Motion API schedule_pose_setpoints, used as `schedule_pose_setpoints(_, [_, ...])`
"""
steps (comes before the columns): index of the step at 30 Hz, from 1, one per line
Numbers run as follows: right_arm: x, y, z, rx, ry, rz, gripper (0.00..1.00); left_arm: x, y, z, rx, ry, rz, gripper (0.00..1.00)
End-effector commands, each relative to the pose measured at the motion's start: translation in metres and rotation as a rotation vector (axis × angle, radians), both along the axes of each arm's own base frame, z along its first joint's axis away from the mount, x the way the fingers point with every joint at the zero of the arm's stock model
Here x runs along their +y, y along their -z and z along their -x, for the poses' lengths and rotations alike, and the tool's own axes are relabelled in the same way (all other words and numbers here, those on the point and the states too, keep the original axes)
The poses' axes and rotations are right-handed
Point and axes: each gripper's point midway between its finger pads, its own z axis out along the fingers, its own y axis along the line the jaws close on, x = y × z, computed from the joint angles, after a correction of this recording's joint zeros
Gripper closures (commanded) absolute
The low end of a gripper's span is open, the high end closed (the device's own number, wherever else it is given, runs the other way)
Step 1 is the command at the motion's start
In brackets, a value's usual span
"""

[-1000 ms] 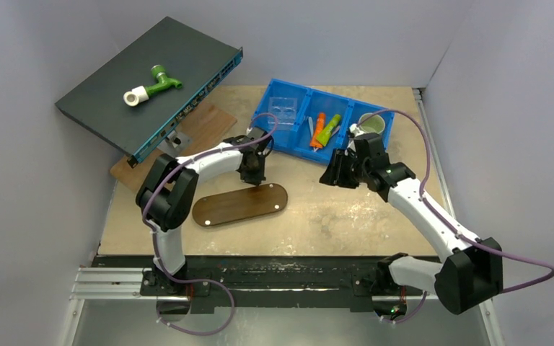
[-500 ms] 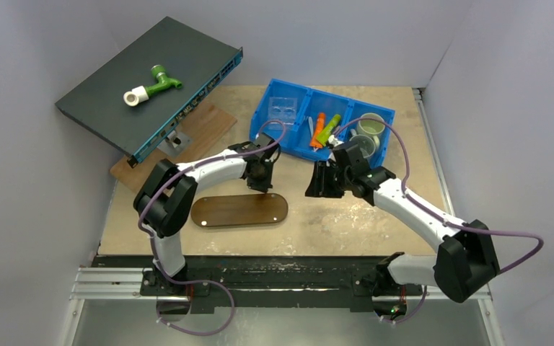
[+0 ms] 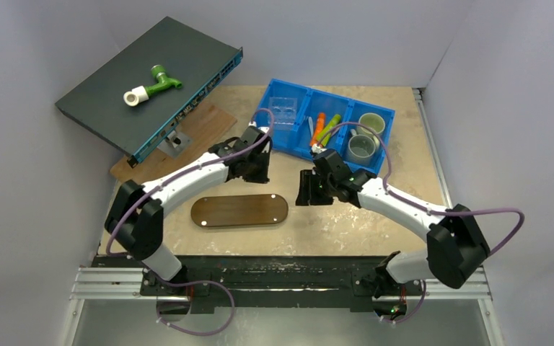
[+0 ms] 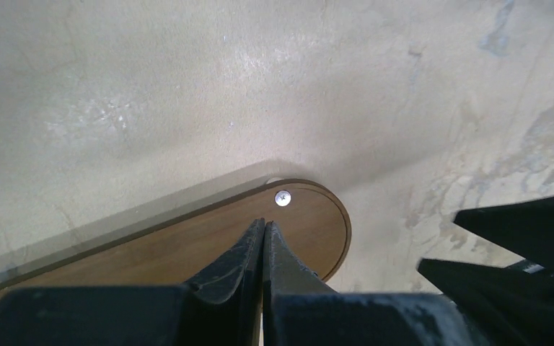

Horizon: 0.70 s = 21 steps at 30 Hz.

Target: Prepare toiletry sets of a toothbrush and toothpaste on the tray

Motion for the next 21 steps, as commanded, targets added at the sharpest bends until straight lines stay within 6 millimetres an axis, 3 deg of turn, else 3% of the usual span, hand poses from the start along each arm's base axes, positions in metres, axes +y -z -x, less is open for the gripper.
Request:
schedule_pose_setpoints(1, [0.015,-0.012,-0.014,-0.052,0.013,0.006,0.46,0.013,-0.041,0.004,-0.099,-0.020,0.024,1.00])
schedule_pose_setpoints(7, [0.031,-0.003,-0.013,-0.041,-0.010,0.040,0.45,0.030,-0.080,0.013,-0.201,-0.033,0.056,0.99])
schedule_pose_setpoints(15, [0.045,0.010,-0.014,-0.022,-0.016,0.088,0.44,0.050,-0.123,0.027,-0.310,-0.034,0.094,0.66])
schedule_pose_setpoints(21, [0.045,0.021,-0.019,-0.012,0.006,0.135,0.44,0.062,-0.138,0.032,-0.357,-0.036,0.083,0.43])
